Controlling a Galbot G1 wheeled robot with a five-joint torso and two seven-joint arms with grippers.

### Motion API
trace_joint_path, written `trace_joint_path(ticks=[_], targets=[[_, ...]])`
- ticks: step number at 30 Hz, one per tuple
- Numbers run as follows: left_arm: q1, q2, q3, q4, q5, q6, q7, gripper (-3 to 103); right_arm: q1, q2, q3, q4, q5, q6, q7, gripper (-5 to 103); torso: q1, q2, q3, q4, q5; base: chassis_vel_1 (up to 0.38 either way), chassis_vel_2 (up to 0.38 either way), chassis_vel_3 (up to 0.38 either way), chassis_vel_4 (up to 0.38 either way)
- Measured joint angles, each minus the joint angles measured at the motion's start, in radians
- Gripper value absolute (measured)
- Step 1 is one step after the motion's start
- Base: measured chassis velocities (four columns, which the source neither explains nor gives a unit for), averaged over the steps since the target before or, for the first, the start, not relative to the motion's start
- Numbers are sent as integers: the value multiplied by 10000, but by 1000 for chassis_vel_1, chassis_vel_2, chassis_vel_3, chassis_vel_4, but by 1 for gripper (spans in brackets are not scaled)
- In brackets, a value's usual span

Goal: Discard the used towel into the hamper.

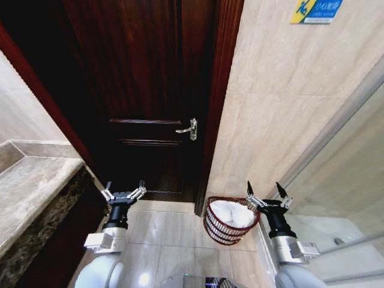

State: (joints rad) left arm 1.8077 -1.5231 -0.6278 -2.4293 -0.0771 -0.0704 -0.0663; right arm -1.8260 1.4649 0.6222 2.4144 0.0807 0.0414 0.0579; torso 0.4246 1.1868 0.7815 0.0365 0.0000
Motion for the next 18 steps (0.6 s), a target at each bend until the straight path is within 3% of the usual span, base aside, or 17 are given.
trace_joint_path(ticks=[18], targets=[[-29,131,-9,-30,-154,150,52,100,82,35,5,69,-13,-163,9,100,442,960,516,0,0,0,0,0,0]])
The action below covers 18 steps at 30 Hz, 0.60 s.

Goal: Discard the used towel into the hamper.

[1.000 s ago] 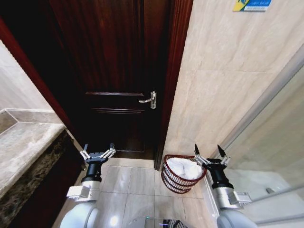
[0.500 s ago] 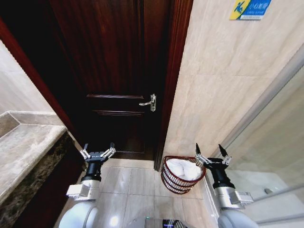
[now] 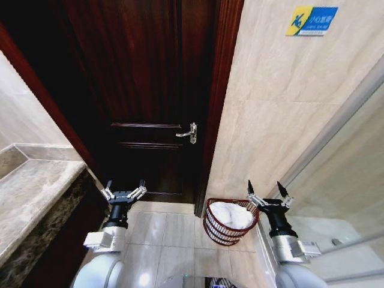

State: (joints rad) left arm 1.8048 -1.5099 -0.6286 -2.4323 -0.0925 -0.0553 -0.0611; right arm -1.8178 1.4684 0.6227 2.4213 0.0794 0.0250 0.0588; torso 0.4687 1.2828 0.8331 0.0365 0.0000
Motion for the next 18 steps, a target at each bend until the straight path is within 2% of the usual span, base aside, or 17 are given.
trace_joint_path(ticks=[8,18], targets=[[-36,56,35,-64,-135,86,46,100,80,18,-14,78,27,-118,241,100,143,310,163,0,0,0,0,0,0],[-198,71,91,103,6,105,-132,100,100,19,-28,100,20,-323,367,100,142,300,157,0,0,0,0,0,0]])
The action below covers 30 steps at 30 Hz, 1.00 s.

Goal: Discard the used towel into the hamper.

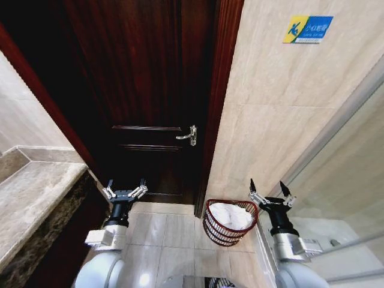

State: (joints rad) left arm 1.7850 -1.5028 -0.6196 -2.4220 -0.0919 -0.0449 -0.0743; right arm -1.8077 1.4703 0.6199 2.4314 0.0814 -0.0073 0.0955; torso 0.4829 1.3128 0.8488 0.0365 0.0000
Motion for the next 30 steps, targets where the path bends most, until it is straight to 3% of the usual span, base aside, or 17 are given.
trace_joint_path(ticks=[19,30], targets=[[4,2,7,17,13,2,-12,100,-12,-1,-5,0,-12,-1,-2,100,-37,-83,-44,0,0,0,0,0,0],[7,2,7,18,13,0,-12,100,-13,-1,-5,-4,-12,1,-8,100,-49,-103,-55,-1,1,137,-126,-152,149]])
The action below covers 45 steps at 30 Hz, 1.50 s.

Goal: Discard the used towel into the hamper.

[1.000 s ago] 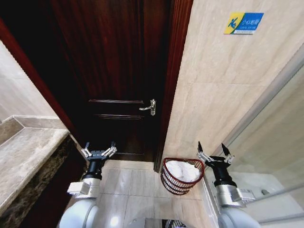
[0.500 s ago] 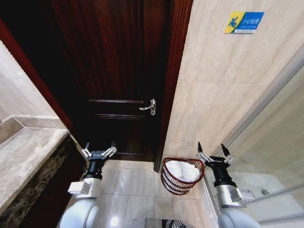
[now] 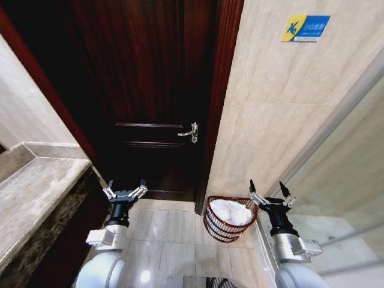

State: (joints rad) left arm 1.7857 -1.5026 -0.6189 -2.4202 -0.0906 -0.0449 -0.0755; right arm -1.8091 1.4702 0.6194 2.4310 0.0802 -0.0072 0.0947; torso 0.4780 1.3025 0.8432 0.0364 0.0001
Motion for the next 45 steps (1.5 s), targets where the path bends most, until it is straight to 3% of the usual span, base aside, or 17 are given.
trace_joint_path(ticks=[45], targets=[[0,-1,-1,-2,0,-8,4,100,0,-1,0,-8,0,9,-7,100,-12,-28,-15,1,0,164,-163,-161,161]])
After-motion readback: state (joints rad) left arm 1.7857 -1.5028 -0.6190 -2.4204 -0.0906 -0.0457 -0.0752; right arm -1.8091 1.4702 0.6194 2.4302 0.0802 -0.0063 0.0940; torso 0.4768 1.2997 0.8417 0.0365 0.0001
